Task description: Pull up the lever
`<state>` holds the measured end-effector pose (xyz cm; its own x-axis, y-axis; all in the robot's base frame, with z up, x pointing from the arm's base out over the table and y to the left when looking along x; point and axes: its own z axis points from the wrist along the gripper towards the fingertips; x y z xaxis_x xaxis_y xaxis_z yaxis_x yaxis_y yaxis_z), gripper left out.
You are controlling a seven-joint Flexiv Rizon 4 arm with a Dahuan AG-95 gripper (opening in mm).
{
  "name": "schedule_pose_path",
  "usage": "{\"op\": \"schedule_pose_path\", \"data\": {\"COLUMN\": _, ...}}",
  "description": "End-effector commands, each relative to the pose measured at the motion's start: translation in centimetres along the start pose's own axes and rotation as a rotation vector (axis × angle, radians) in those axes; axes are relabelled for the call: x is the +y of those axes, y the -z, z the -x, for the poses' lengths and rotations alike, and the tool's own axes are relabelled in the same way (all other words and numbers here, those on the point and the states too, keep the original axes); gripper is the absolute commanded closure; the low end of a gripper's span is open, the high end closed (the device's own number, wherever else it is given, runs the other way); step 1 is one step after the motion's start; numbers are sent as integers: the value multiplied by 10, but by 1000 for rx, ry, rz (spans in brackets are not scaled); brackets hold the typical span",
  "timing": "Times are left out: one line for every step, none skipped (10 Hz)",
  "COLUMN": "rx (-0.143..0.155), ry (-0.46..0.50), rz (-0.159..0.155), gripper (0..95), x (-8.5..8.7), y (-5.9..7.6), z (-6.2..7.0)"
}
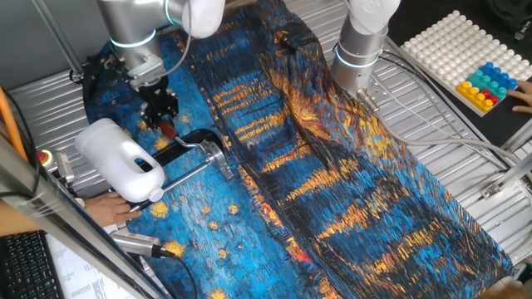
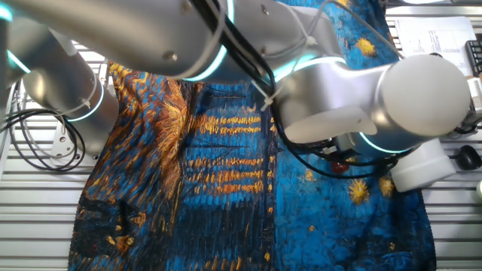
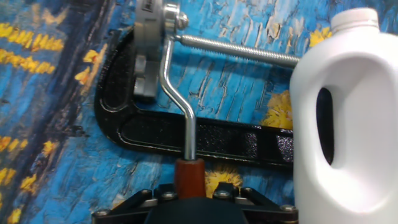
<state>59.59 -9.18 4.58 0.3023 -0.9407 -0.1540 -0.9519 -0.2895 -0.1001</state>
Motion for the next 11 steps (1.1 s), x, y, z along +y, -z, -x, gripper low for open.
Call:
{"op": "schedule_pose_path", "data": {"rx": 1, "ry": 7, "rz": -1, "gripper": 570, "x": 2, "y": -7, "z": -2}}
{"op": "schedule_pose_path", "data": {"rx": 0, "ry": 7, "rz": 8, "gripper": 570, "x": 2, "y": -8, "z": -1}}
{"op": "schedule_pose_path", "data": {"rx": -2, "ry": 0, "rz": 9, "gripper": 570, "x": 4, "y": -9, "z": 1}}
{"op": "schedule_pose_path", "data": {"rx": -5, "ry": -5, "rz": 8, "gripper": 570, "x": 6, "y": -11, "z": 3}}
{"op": "schedule_pose_path", "data": {"rx": -14, "ry": -4, "rz": 5, "gripper": 570, "x": 6, "y": -15, "z": 4}}
{"op": "schedule_pose_path", "data": {"rx": -27, "ry": -1, "rz": -1, "gripper": 570, "x": 7, "y": -20, "z": 3}}
{"op": "schedule_pose_path", "data": {"rx": -31, "ry": -1, "rz": -2, "gripper": 570, "x": 7, "y": -21, "z": 3}}
{"op": "schedule_pose_path", "data": {"rx": -41, "ry": -4, "rz": -3, "gripper": 760, "x": 7, "y": -27, "z": 2}}
{"op": "schedule_pose_path", "data": {"rx": -36, "ry": -12, "rz": 1, "gripper": 760, "x": 7, "y": -27, "z": 2}}
{"op": "schedule_pose_path", "data": {"rx": -36, "ry": -14, "rz": 0, "gripper": 760, "x": 7, "y": -27, "z": 2}}
{"op": "schedule_pose_path", "data": {"rx": -37, "ry": -13, "rz": 4, "gripper": 760, "x": 7, "y": -27, "z": 3}}
